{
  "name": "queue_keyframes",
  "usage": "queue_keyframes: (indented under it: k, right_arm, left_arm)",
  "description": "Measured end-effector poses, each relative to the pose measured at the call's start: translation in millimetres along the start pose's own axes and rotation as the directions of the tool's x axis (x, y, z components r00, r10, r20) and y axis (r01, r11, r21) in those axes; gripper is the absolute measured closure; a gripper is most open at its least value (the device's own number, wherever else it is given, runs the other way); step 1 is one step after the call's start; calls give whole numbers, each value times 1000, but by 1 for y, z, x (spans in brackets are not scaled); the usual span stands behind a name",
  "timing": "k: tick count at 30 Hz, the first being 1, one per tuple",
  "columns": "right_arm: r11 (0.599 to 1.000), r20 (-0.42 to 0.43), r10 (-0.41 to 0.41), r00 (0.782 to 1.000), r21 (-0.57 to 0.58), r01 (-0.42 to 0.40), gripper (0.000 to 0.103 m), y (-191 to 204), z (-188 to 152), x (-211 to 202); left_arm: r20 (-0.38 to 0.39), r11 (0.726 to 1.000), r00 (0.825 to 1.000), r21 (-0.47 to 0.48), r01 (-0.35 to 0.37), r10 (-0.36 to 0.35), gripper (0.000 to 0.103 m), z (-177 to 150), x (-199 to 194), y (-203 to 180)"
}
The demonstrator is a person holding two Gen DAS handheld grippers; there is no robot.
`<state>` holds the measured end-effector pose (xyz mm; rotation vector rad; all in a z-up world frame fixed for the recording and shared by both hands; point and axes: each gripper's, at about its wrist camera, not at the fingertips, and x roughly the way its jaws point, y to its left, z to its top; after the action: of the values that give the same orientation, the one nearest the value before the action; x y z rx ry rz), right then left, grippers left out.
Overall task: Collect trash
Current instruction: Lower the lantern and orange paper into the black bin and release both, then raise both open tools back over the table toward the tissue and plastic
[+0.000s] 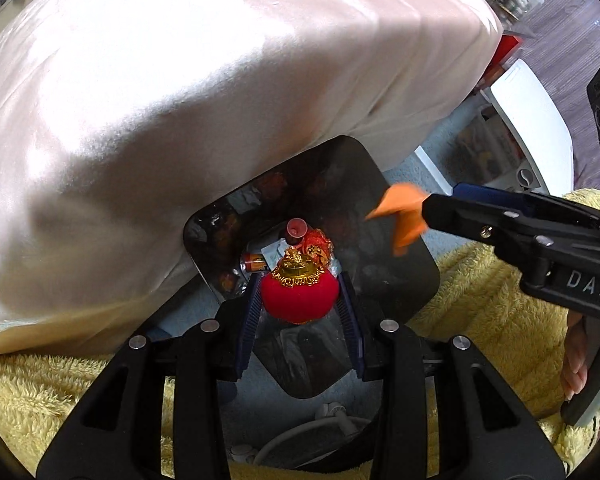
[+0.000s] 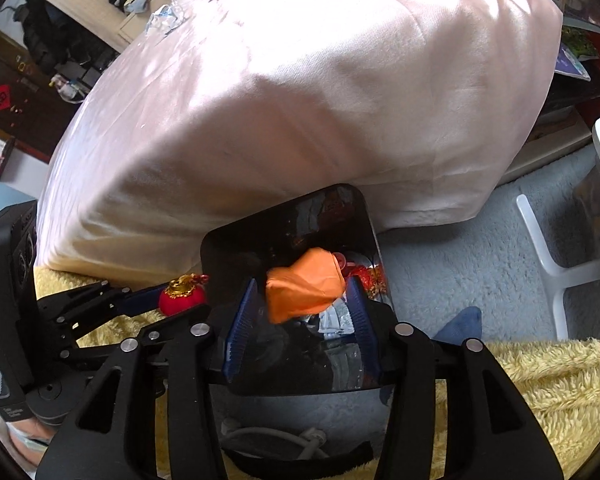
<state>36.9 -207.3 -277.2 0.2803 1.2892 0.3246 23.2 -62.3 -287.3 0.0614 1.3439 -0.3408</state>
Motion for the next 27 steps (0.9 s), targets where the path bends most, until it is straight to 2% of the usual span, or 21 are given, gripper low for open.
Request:
queue_keyframes:
  k: [1,3,5,8,14,17,21,24,27]
  right_arm:
    - [1000,9,-4,1000,4,4,42,-1,0,-1]
    - [1000,19,-17,1000,7,17,42,-3,0,-3]
    - [999,26,-34,999,8,34,42,-5,1,-4]
    - [999,33,-46,998,21,46,35,-8,4,-8]
    - [998,69,-42,997,42,39,31,-16,12,-23]
    - [998,116,-47,992,54,41,30,-18,19,-38]
    - [997,173,-53,984,61,43,29,-19,28,-56]
    - [997,203,-70,977,45,62,29,-17,39,-65]
    - [997,227,-83,970,27,79,29,-9,53,-71]
  left_arm:
    - [-1,1000,1000,-1,1,-1,67,0,0,0]
    - [-1,1000,1000,1,-3,3,62,2,-1,1]
    - [6,1000,1000,7,-11,11,48,2,-4,0]
    - [18,1000,1000,24,-15,14,38,2,-9,-2]
    - [64,1000,998,24,-13,11,23,6,-31,3]
    - [112,1000,994,10,-15,13,19,11,-48,10]
    - [166,1000,986,-15,-16,18,18,19,-66,23]
    - [139,997,989,-49,66,-58,17,26,-69,34]
    - [126,997,990,-39,72,-67,17,29,-73,33]
